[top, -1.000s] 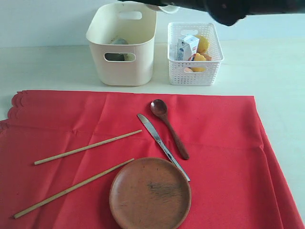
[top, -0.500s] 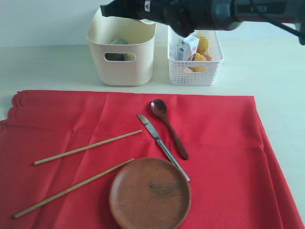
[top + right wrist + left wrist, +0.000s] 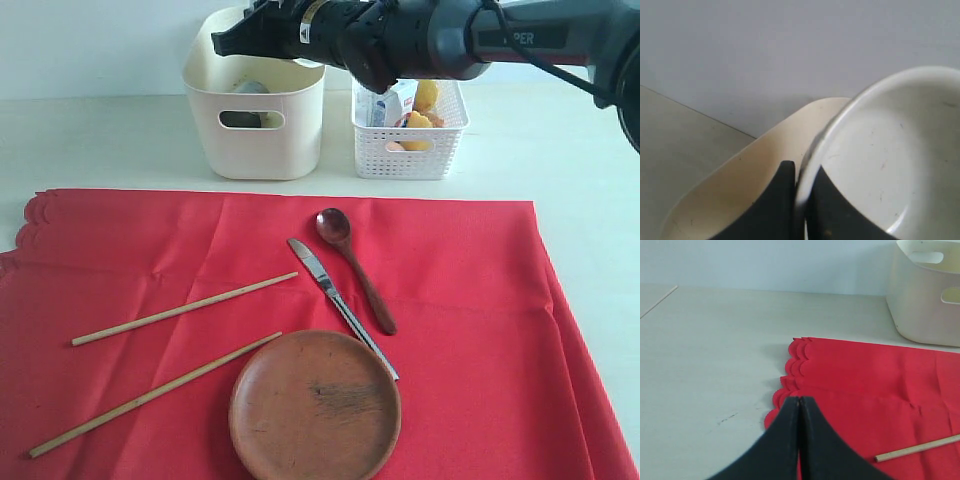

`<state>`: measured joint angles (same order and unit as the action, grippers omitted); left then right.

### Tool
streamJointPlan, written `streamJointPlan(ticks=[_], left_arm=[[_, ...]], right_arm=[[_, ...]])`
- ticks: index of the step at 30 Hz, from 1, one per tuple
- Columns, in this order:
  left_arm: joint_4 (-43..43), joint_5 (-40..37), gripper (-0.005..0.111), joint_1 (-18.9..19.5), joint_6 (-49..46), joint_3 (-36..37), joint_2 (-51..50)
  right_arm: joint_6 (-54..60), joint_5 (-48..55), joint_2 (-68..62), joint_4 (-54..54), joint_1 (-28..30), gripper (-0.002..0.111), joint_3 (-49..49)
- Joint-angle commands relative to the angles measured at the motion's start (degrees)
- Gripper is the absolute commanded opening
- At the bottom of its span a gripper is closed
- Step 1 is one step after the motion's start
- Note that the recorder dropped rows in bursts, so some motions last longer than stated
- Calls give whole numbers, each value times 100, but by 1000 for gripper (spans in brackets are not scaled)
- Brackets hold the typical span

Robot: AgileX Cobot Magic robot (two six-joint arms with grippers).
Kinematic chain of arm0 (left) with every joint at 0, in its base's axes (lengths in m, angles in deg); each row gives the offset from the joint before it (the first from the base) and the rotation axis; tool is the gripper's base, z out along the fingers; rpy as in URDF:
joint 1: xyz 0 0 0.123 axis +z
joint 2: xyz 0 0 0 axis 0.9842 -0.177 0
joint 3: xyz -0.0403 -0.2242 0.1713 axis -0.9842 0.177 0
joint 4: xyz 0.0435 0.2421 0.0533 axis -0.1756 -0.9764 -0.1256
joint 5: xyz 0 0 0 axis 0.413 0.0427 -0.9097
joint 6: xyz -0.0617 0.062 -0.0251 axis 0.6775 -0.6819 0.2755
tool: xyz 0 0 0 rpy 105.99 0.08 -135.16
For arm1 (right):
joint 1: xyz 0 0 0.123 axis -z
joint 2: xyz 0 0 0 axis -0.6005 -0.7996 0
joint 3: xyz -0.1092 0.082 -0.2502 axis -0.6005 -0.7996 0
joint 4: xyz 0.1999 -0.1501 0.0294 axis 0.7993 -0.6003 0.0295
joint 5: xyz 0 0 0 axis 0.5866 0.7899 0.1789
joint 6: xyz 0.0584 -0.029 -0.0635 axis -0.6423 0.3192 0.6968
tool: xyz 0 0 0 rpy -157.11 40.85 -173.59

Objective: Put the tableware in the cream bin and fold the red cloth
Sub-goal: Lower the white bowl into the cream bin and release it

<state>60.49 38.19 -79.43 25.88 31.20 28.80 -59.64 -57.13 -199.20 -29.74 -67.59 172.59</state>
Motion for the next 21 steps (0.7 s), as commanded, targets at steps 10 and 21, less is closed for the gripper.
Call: streamJointPlan(ticks=[10,21], left_arm=[[7,39,0,-40,-1,17,35],[7,39,0,-40,-1,17,35]], right_arm=[[15,-76,15,-30,3,0,46],[28,691,15,-30,3,0,46]])
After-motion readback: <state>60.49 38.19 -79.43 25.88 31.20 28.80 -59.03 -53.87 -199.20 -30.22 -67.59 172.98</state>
